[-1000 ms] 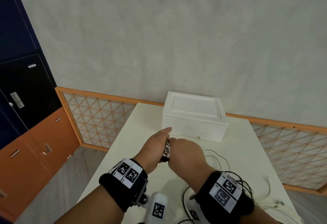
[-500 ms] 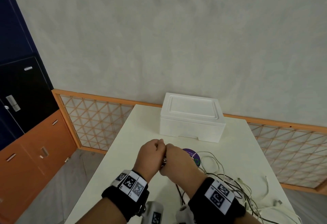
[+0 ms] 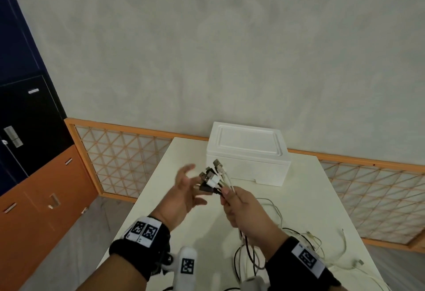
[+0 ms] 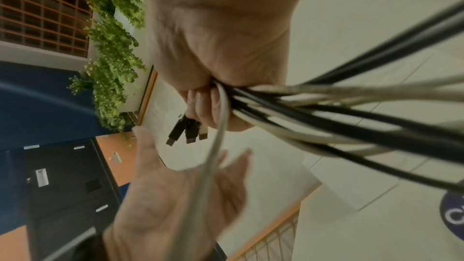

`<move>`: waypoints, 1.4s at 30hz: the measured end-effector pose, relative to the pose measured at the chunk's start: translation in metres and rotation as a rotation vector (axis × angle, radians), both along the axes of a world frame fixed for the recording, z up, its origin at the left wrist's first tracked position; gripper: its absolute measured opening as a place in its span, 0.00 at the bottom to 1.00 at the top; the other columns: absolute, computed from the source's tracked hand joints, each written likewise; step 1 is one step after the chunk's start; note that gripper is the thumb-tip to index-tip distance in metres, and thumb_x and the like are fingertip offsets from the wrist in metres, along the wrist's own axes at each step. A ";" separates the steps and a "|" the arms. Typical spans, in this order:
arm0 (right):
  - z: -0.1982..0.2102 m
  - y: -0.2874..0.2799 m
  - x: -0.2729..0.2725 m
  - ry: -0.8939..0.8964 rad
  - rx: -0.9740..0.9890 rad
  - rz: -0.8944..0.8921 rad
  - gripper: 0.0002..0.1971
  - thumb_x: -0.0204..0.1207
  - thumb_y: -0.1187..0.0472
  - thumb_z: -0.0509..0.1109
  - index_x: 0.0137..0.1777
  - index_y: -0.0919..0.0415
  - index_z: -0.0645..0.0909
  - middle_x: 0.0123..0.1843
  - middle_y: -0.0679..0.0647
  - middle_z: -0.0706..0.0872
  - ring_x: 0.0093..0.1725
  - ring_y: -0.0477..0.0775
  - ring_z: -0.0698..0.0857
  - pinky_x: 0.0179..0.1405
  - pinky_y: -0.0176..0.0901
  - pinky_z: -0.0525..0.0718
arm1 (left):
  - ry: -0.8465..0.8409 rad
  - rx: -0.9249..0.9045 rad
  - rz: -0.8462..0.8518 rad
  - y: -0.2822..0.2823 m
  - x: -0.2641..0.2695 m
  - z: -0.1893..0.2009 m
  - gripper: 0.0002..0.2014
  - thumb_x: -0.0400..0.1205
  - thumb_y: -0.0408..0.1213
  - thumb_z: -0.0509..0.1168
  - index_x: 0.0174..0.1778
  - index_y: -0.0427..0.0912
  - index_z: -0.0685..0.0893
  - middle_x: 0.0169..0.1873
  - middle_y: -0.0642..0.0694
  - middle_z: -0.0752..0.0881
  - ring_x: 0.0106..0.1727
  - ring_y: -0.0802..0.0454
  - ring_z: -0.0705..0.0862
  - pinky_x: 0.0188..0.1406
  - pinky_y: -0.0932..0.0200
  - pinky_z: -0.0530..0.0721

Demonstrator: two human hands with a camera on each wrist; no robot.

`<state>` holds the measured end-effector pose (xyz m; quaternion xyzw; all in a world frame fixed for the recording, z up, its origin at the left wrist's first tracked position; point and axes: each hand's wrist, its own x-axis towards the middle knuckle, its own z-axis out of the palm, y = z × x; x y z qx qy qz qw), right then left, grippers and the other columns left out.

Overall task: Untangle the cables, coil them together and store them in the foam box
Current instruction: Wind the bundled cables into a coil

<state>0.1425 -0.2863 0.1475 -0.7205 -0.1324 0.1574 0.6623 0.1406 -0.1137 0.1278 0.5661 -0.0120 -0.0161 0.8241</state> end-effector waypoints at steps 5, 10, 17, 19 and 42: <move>0.001 0.015 -0.007 -0.125 -0.170 0.168 0.14 0.86 0.63 0.55 0.36 0.54 0.67 0.26 0.42 0.68 0.20 0.35 0.69 0.22 0.28 0.65 | 0.034 0.107 -0.240 -0.037 -0.014 -0.002 0.24 0.67 0.59 0.75 0.50 0.43 0.90 0.56 0.41 0.88 0.59 0.47 0.85 0.52 0.56 0.83; 0.010 0.013 -0.002 -0.007 -0.133 0.210 0.13 0.86 0.55 0.56 0.39 0.54 0.73 0.23 0.46 0.71 0.22 0.44 0.70 0.24 0.37 0.66 | 0.123 -0.145 -0.068 -0.051 -0.011 0.020 0.18 0.77 0.50 0.64 0.28 0.41 0.85 0.47 0.43 0.90 0.51 0.45 0.86 0.44 0.51 0.83; 0.008 0.006 -0.007 -0.049 -0.079 0.195 0.16 0.86 0.51 0.55 0.43 0.58 0.79 0.31 0.52 0.82 0.29 0.49 0.78 0.31 0.39 0.74 | 0.049 0.151 0.037 -0.052 -0.016 0.035 0.19 0.75 0.53 0.63 0.29 0.42 0.88 0.47 0.45 0.92 0.23 0.46 0.81 0.15 0.62 0.73; 0.009 0.007 -0.012 -0.041 -0.064 0.155 0.15 0.86 0.53 0.55 0.45 0.55 0.80 0.31 0.48 0.83 0.30 0.47 0.79 0.31 0.37 0.75 | -0.009 0.250 0.019 -0.048 -0.017 0.039 0.19 0.78 0.52 0.63 0.32 0.44 0.90 0.49 0.45 0.92 0.21 0.45 0.80 0.18 0.60 0.75; -0.010 -0.022 0.016 -0.117 -0.026 0.368 0.06 0.80 0.70 0.63 0.48 0.61 0.80 0.42 0.50 0.89 0.43 0.47 0.87 0.46 0.34 0.81 | 0.005 -0.230 0.097 -0.042 0.002 0.053 0.21 0.78 0.51 0.60 0.23 0.43 0.69 0.17 0.48 0.71 0.26 0.49 0.79 0.43 0.51 0.84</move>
